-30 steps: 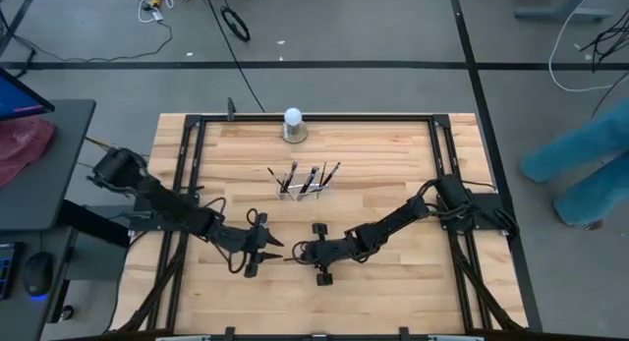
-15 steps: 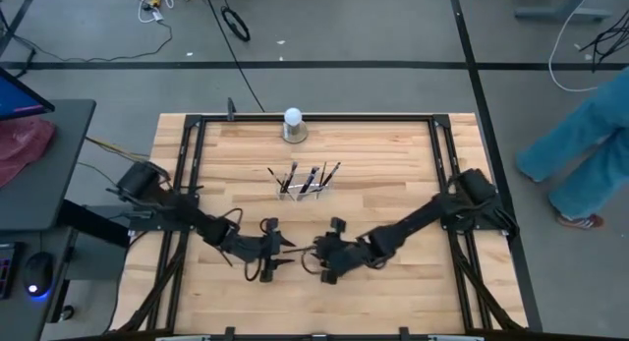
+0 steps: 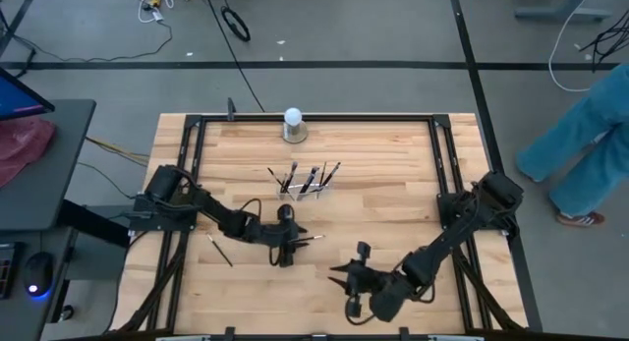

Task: Put items in baskets/containers
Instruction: Put the eyeshadow brush into the transparent organizer

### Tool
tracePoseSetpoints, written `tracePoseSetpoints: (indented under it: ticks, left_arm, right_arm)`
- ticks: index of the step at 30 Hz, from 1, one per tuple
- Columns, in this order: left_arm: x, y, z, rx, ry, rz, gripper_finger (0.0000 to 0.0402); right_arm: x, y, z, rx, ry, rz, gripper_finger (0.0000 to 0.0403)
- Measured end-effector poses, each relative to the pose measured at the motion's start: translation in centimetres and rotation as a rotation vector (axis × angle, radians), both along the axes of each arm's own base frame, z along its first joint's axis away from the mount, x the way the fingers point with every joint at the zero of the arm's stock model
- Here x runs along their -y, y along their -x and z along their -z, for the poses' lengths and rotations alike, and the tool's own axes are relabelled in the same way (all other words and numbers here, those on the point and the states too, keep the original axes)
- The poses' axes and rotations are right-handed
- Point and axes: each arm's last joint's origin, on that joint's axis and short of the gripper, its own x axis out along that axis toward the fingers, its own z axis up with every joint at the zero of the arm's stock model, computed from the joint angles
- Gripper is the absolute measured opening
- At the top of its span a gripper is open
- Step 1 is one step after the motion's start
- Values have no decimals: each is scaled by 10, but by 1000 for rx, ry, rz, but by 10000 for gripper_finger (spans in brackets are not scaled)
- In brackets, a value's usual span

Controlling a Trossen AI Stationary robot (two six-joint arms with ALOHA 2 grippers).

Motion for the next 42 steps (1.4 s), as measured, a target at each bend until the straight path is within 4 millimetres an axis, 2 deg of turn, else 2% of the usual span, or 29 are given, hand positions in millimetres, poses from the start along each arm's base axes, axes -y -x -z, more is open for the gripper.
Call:
tracePoseSetpoints:
  ticks: [4,11,12,17,20,26,30,33,36,39,42]
  left_arm:
    - [0,1,7,-32,-20,6,160]
    - [2,5,18,-94,-54,-13,27]
    - [2,6,18,-93,-55,-13,17]
    - [2,6,17,-75,-48,-7,16]
    - [5,7,10,-44,-52,13,12]
    - [8,8,-15,39,-30,10,12]
    - [13,7,-38,141,-1,21,12]
    - [19,8,-54,231,20,45,13]
    - [25,9,-67,308,43,73,14]
    - [30,10,-71,347,60,89,15]
    - [36,11,-75,383,78,105,15]
  right_arm:
    - [-10,8,0,13,-39,-14,94]
    - [-24,19,-1,24,-58,-56,86]
    - [-26,20,-1,24,-65,-59,86]
    - [-29,25,0,21,-118,-49,86]
    - [-26,27,8,22,-185,-19,86]
    - [-7,41,48,36,-361,47,87]
    - [8,46,78,102,-444,84,111]
    - [14,38,99,145,-450,92,145]
    - [16,21,114,213,-366,95,182]
    - [14,2,116,328,-246,151,205]
    - [12,-12,107,416,-124,230,211]
